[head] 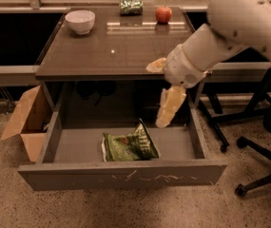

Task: Pick green jalapeno chip bag from top drawer and place on counter

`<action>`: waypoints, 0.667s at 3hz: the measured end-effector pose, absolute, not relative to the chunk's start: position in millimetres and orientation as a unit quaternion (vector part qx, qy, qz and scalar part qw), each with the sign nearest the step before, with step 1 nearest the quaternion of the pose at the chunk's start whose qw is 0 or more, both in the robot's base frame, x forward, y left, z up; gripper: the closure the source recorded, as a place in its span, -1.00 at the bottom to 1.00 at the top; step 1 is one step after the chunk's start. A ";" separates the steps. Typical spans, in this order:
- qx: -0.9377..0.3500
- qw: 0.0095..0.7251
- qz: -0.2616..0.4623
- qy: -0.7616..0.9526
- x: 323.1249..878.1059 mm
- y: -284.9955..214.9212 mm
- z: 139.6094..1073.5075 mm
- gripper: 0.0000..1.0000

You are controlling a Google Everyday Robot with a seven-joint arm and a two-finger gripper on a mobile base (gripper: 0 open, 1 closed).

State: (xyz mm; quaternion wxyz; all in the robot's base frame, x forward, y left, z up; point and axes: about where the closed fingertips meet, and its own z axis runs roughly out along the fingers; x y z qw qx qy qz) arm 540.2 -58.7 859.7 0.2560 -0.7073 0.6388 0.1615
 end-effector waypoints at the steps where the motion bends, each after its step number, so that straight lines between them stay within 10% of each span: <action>1: -0.731 0.244 0.168 0.614 555.8 -31.6 831.8 -1.00; 2: -0.745 0.218 0.176 0.606 565.9 -9.3 786.6 -1.00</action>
Offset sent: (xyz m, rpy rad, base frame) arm 0.0373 0.0708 -0.1271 -0.0827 0.0840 0.1523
